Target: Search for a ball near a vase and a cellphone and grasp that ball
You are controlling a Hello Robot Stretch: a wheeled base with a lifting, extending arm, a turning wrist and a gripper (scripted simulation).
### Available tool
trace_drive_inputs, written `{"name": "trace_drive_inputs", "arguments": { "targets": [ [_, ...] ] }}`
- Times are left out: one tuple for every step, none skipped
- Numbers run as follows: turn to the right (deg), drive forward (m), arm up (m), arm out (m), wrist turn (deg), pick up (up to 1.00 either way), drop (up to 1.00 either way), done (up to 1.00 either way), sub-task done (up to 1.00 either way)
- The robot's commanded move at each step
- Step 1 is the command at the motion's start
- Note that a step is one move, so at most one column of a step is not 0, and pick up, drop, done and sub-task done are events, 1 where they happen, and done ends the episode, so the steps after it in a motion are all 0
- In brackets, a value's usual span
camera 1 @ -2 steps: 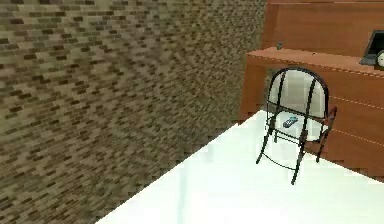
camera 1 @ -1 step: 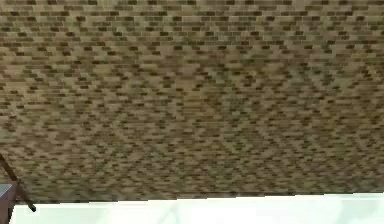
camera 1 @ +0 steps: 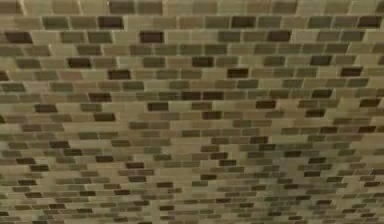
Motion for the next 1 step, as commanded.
{"name": "trace_drive_inputs", "arguments": {
  "targets": [
    [-45.0, 0.0, 0.0, 0.0, 0.0, 0.0, 0.0, 0.0, 0.0]
  ]
}}
